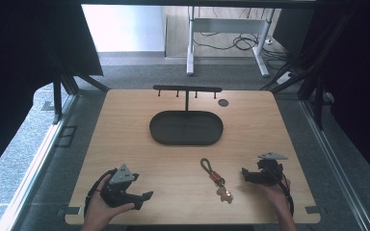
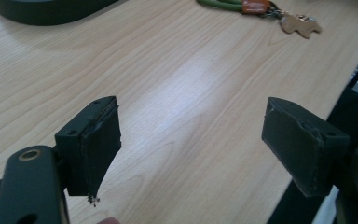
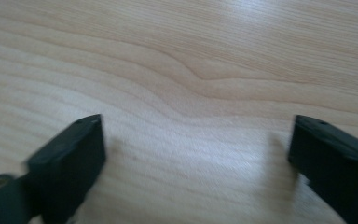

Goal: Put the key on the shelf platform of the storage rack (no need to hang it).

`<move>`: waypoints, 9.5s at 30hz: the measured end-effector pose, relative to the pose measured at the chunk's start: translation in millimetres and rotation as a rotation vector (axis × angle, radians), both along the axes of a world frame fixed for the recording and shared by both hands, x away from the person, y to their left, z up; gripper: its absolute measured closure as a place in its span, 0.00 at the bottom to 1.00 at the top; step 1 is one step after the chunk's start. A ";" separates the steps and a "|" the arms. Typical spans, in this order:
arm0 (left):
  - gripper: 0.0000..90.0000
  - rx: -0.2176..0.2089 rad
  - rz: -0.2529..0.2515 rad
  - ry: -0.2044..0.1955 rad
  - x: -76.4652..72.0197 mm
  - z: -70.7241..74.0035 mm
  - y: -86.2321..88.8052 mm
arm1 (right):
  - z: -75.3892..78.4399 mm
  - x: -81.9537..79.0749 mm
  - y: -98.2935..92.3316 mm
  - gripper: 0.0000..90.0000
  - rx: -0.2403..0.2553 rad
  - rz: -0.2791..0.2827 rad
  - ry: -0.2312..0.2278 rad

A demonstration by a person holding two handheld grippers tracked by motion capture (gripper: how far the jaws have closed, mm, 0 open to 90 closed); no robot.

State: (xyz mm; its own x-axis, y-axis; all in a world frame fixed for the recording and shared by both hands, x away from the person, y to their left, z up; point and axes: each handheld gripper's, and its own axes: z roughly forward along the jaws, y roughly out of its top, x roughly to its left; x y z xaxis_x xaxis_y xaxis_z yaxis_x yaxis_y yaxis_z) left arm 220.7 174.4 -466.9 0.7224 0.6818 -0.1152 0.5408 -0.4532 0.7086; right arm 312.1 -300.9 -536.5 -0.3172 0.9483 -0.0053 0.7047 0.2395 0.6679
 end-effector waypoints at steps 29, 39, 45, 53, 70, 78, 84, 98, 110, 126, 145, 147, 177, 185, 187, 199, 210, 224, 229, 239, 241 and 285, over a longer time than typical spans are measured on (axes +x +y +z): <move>0.22 0.027 0.015 -0.003 -0.4 -1.3 5.6 | 41.9 -33.6 -34.1 0.29 0.063 0.150 -0.025; 0.22 0.042 0.019 -0.014 0.4 -0.5 10.8 | 72.6 -27.0 -8.7 0.33 0.043 0.245 0.039; 0.22 0.043 0.014 -0.001 2.3 -4.0 9.7 | 79.2 -21.4 10.2 0.34 -0.006 0.306 0.091; 0.22 0.054 0.024 0.011 -0.1 -10.4 10.5 | 84.2 -16.3 26.6 0.36 -0.023 0.364 0.134; 0.22 0.078 0.007 -0.003 -5.0 -7.4 3.9 | 92.8 -17.0 63.6 0.39 -0.084 0.462 0.153; 0.22 0.080 0.018 0.004 -2.3 -9.1 5.1 | 87.5 -14.5 75.0 0.41 -0.094 0.493 0.182; 0.22 0.077 0.022 0.008 -1.0 -9.2 7.1 | 78.8 -12.0 82.4 0.42 -0.102 0.493 0.212; 0.22 0.077 0.016 0.004 1.1 -8.1 9.0 | 60.5 -8.0 105.1 0.49 -0.131 0.517 0.275; 0.22 0.079 0.010 0.003 1.1 -7.5 9.5 | 51.5 -1.9 121.4 0.52 -0.180 0.538 0.297; 0.22 0.075 0.009 -0.010 -0.7 -4.2 9.5 | 37.3 3.2 131.7 0.55 -0.217 0.548 0.301; 0.22 0.075 0.007 -0.013 -0.2 -5.3 7.7 | 32.7 12.3 131.7 0.71 -0.229 0.556 0.346; 0.22 0.075 0.007 -0.013 -0.1 -5.3 7.6 | 32.9 13.0 131.8 0.72 -0.231 0.559 0.349; 0.22 0.063 0.021 -0.026 -0.2 -2.7 12.3 | 38.5 22.0 140.9 0.74 -0.267 0.570 0.426; 0.22 0.058 0.028 -0.032 -1.0 -0.4 14.0 | 62.5 19.1 142.4 0.74 -0.281 0.590 0.390; 0.22 0.059 0.027 -0.032 -1.0 -0.3 13.8 | 70.6 17.8 142.7 0.74 -0.283 0.594 0.381; 0.22 0.062 0.027 -0.029 -0.1 -1.1 13.9 | 101.2 20.0 138.9 0.74 -0.294 0.615 0.346; 0.22 0.062 0.026 -0.027 0.4 -1.9 13.4 | 124.9 24.4 132.5 0.74 -0.278 0.607 0.314; 0.22 0.065 0.026 -0.025 1.1 -2.6 13.7 | 139.2 37.9 130.3 0.74 -0.271 0.604 0.297; 0.22 0.065 0.025 -0.025 1.1 -2.5 13.8 | 142.5 42.2 130.1 0.74 -0.268 0.595 0.295; 0.22 0.064 0.026 -0.025 1.1 -2.5 14.0 | 147.9 52.4 127.5 0.74 -0.271 0.581 0.302; 0.22 0.064 0.027 -0.024 1.2 -2.5 14.1 | 148.6 54.3 126.8 0.74 -0.269 0.577 0.303; 0.22 0.073 0.004 -0.018 1.6 -4.0 7.6 | 149.7 109.4 135.8 0.74 -0.264 0.514 0.311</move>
State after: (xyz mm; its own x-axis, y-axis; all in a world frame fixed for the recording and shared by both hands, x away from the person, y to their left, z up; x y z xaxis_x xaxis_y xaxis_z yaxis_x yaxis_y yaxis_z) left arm 222.3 182.0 -470.9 0.7211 0.6908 -0.0521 0.5304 -0.5021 0.6831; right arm 421.5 -165.1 -386.8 -0.7541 0.6546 -0.0523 0.6072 0.7254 0.3242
